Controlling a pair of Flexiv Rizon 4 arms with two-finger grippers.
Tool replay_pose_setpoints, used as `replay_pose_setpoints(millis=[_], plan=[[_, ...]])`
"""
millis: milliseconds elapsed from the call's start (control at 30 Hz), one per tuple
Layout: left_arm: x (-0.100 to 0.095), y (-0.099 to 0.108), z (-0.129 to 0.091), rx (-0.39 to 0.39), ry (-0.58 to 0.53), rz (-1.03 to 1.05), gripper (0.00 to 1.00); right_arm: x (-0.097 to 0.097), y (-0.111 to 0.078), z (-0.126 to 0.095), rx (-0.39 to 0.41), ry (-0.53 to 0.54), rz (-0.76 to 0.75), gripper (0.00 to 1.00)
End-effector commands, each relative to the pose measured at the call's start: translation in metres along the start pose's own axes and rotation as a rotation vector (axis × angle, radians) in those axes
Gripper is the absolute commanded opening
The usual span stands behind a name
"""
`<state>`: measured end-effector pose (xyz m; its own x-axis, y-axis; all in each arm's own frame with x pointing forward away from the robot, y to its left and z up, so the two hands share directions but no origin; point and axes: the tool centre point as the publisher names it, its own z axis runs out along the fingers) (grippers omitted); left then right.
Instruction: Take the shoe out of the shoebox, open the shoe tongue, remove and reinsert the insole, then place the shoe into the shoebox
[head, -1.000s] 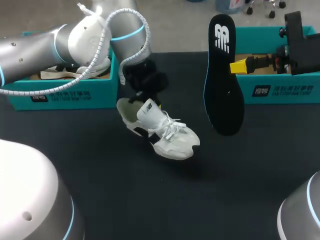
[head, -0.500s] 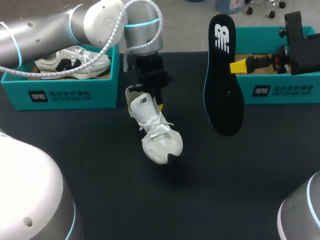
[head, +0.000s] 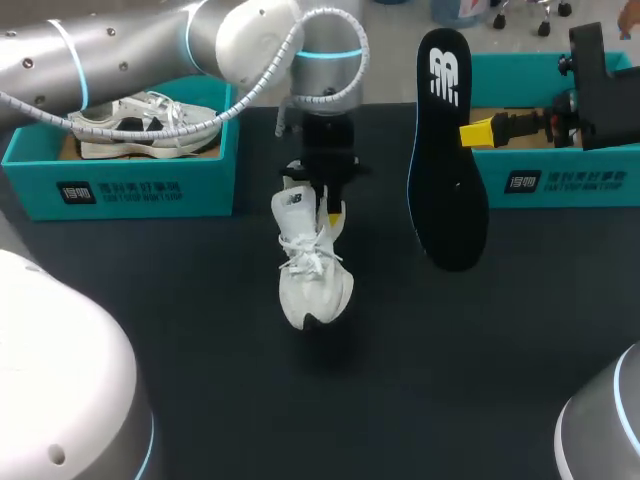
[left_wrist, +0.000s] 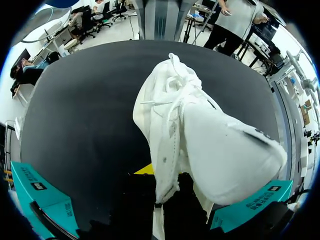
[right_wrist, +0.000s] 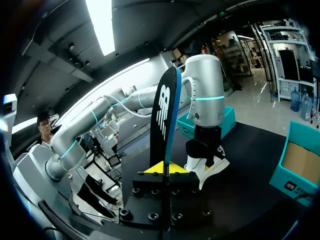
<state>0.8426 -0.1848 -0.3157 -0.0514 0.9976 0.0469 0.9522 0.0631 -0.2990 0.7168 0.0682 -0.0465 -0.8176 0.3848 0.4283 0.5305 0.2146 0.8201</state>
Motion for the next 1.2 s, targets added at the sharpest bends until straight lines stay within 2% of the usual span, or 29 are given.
replay_pose_setpoints(millis=[33, 467, 700, 1000, 1200], plan=[[-0.011, -0.001, 0.003, -0.003, 0.065, 0.007, 0.0, 0.0, 0.0, 0.002, 0.001, 0.0, 0.001, 0.0], [-0.04, 0.007, 0.018, -0.029, 0.124, 0.08, 0.0, 0.0, 0.0, 0.002, 0.001, 0.0, 0.001, 0.0], [-0.054, 0.008, 0.035, -0.041, 0.168, 0.104, 0.0, 0.0, 0.0, 0.002, 0.001, 0.0, 0.001, 0.0], [-0.066, 0.011, 0.06, -0.028, 0.212, 0.105, 0.0, 0.0, 0.0, 0.002, 0.001, 0.0, 0.001, 0.0], [-0.07, 0.013, 0.068, -0.013, 0.207, 0.077, 0.0, 0.0, 0.0, 0.002, 0.001, 0.0, 0.001, 0.0]])
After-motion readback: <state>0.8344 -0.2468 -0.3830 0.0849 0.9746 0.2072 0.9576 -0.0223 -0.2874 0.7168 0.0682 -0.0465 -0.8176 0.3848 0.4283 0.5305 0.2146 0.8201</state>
